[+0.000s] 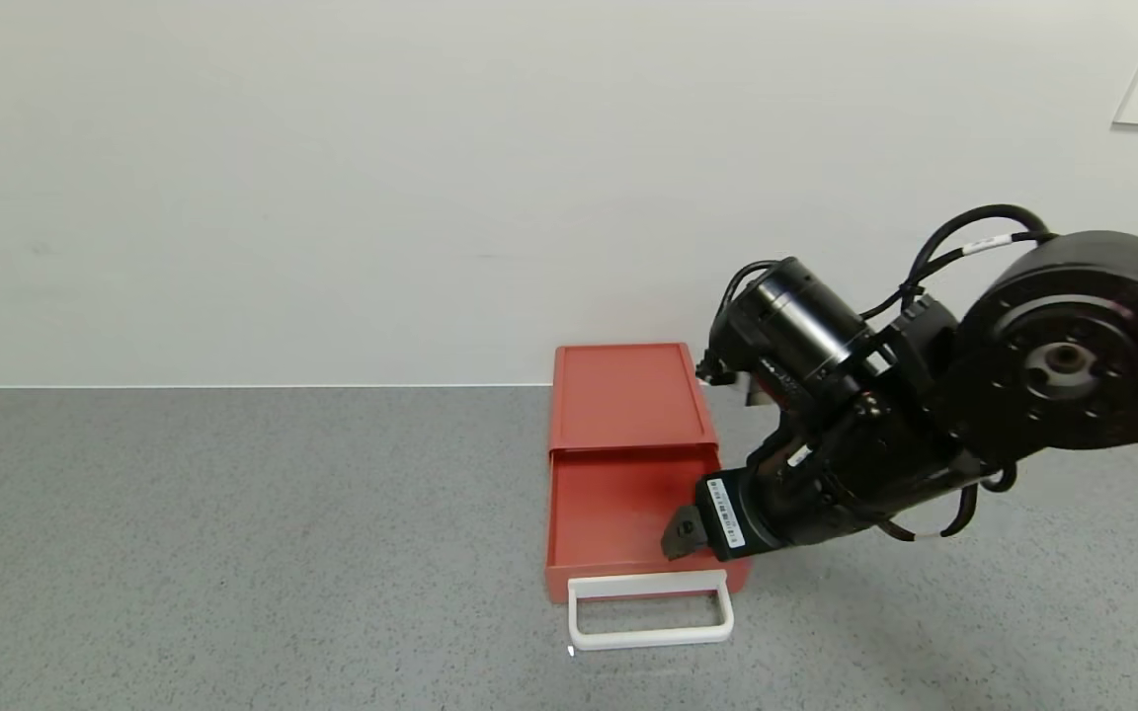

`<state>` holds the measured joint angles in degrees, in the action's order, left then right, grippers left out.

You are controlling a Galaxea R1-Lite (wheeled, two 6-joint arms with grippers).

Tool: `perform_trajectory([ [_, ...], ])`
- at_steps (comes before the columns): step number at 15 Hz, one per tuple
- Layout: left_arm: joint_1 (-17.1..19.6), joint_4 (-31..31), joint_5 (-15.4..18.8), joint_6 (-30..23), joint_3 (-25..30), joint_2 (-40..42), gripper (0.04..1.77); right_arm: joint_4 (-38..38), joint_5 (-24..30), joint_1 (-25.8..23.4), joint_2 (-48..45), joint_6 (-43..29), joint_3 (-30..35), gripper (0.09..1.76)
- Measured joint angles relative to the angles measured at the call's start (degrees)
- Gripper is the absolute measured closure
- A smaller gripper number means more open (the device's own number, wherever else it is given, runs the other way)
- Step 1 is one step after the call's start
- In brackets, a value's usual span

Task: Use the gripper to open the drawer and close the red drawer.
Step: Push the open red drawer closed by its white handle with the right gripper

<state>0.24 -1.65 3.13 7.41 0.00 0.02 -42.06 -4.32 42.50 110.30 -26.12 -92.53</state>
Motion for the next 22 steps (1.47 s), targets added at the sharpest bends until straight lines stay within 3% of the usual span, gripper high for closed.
perform_trajectory([
  [12,0.0,0.0,0.0,0.0,0.0,0.0,0.06,-2.0,-4.4,4.0,15.1,-7.9,-10.1,0.14],
  [22,0.0,0.0,0.0,0.0,0.0,0.0,0.06,-3.9,-5.7,4.2,18.3,-8.7,-13.2,0.14],
])
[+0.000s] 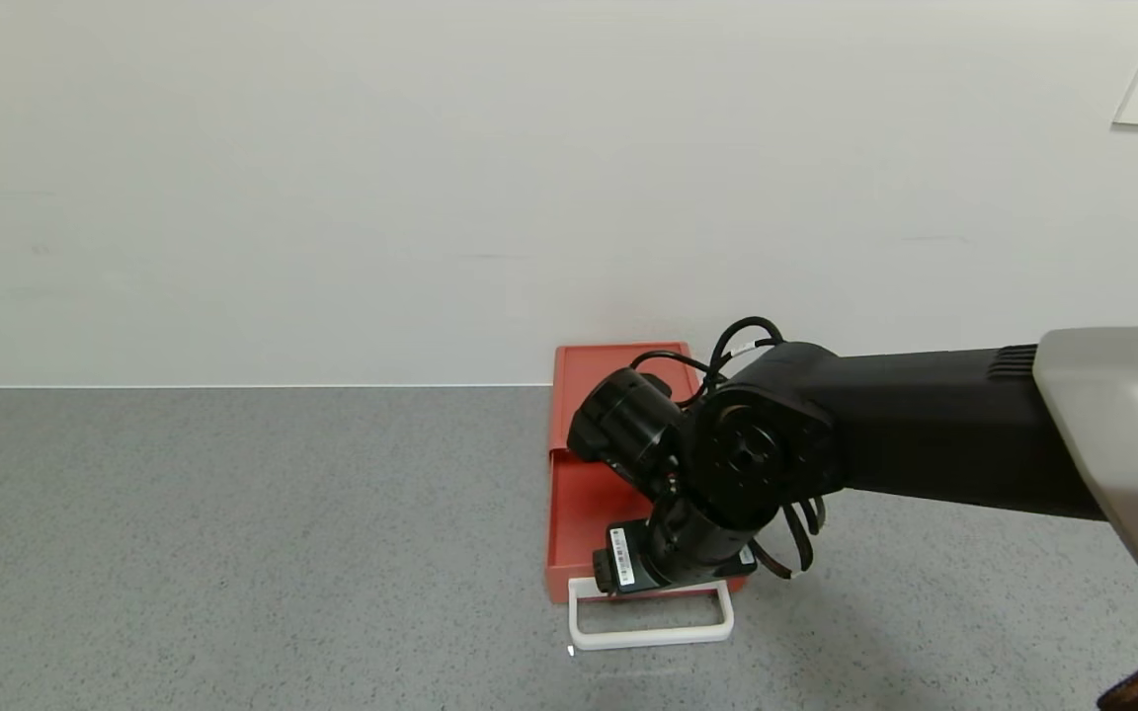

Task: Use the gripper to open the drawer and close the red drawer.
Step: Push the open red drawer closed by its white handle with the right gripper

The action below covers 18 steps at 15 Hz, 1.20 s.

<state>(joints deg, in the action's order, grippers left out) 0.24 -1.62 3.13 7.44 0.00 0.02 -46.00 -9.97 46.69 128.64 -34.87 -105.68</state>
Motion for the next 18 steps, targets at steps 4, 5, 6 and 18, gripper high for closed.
perform_trajectory([
  [4,0.0,0.0,0.0,0.0,0.0,0.0,0.06,-0.9,0.0,0.2,0.0,-1.1,-0.8,0.14],
  [5,0.0,0.0,0.0,0.0,0.0,0.0,0.06,-2.3,0.0,0.4,0.0,-1.2,-1.2,0.14],
  [6,0.0,0.0,0.0,0.0,0.0,0.0,0.06,-4.1,0.1,0.6,0.1,-1.3,-2.1,0.14],
  [18,0.0,0.0,0.0,0.0,0.0,0.0,0.06,-7.3,0.0,0.8,3.7,-3.2,-6.3,0.14],
])
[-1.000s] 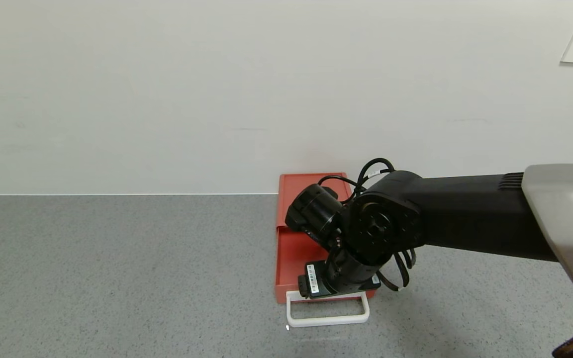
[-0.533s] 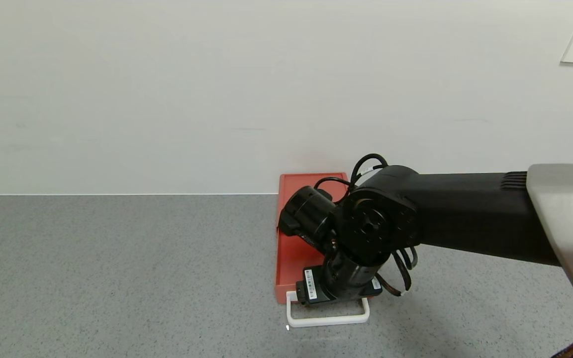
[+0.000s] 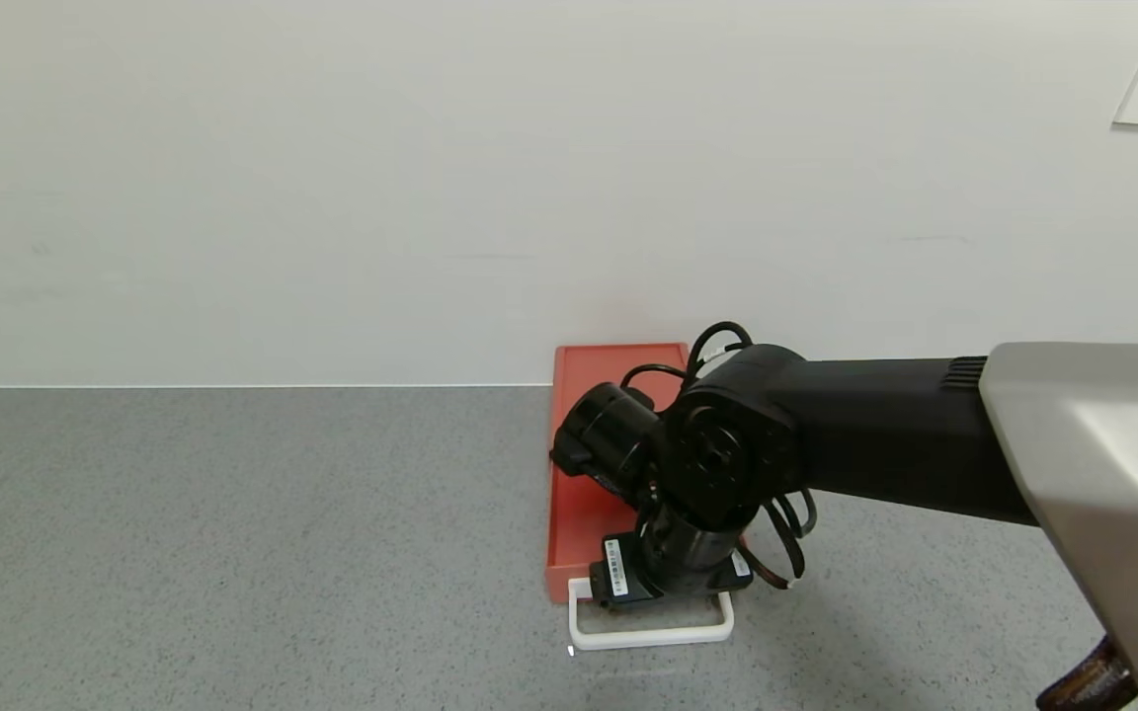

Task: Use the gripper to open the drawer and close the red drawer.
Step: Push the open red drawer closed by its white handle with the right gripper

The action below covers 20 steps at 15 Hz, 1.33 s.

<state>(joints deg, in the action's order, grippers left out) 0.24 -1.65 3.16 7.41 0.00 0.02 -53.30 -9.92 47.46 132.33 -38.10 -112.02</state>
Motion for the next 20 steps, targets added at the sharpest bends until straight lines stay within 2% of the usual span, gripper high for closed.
perform_trajectory([
  [6,0.0,0.0,0.0,0.0,0.0,0.0,0.06,1.6,-1.2,-1.0,1.0,0.2,-1.4,0.14],
  [18,0.0,0.0,0.0,0.0,0.0,0.0,0.06,10.1,-1.8,-3.3,1.7,3.4,-1.5,0.14],
  [20,0.0,0.0,0.0,0.0,0.0,0.0,0.06,11.7,-3.4,-3.9,2.0,4.2,-1.5,0.14],
])
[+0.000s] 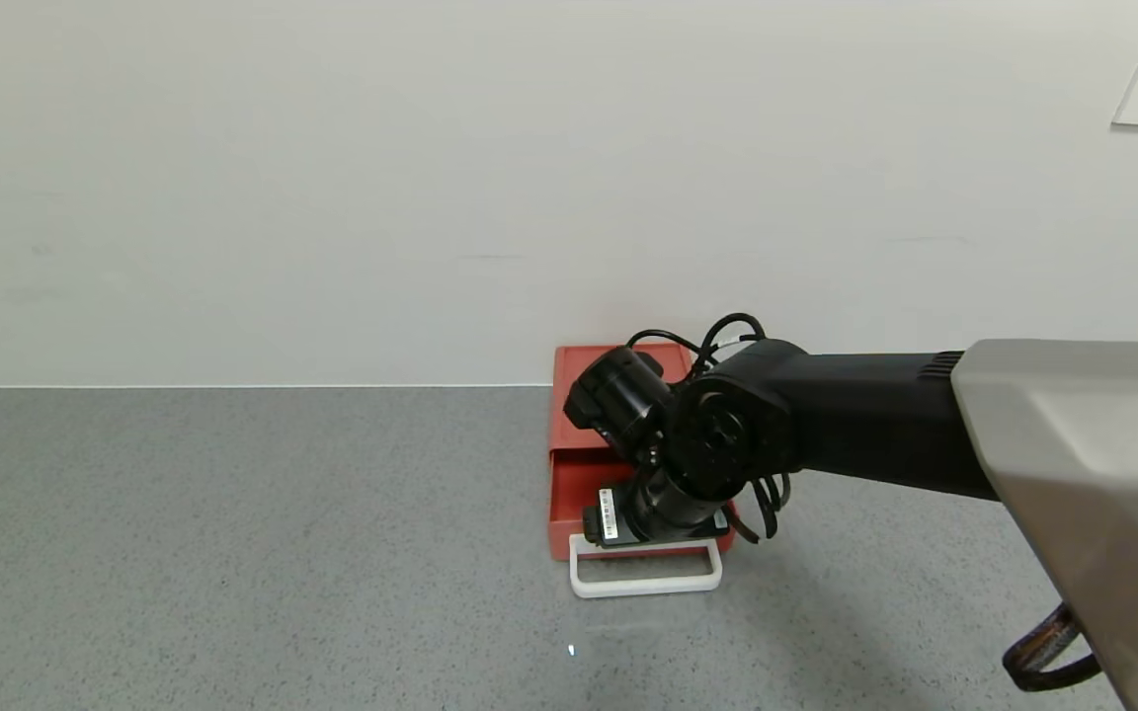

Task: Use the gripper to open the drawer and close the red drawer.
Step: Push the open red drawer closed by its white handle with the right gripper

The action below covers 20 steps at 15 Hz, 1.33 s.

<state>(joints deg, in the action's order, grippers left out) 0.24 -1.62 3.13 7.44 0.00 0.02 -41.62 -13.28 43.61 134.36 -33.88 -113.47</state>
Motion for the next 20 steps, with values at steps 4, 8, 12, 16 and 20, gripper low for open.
perform_trajectory([
  [4,0.0,0.0,0.0,0.0,0.0,0.0,0.06,2.8,-0.6,-0.6,0.5,0.8,0.0,0.14],
  [8,0.0,0.0,0.0,0.0,0.0,0.0,0.06,6.2,-0.6,-1.5,1.2,1.8,0.0,0.14],
  [12,0.0,0.0,0.0,0.0,0.0,0.0,0.06,8.9,-0.6,-1.9,1.8,3.0,-0.4,0.14],
  [16,0.0,0.0,0.0,0.0,0.0,0.0,0.06,10.6,-1.0,-2.4,2.3,3.4,-0.5,0.14],
  [20,0.0,0.0,0.0,0.0,0.0,0.0,0.06,12.4,-1.0,-2.7,2.6,4.3,-0.5,0.14],
])
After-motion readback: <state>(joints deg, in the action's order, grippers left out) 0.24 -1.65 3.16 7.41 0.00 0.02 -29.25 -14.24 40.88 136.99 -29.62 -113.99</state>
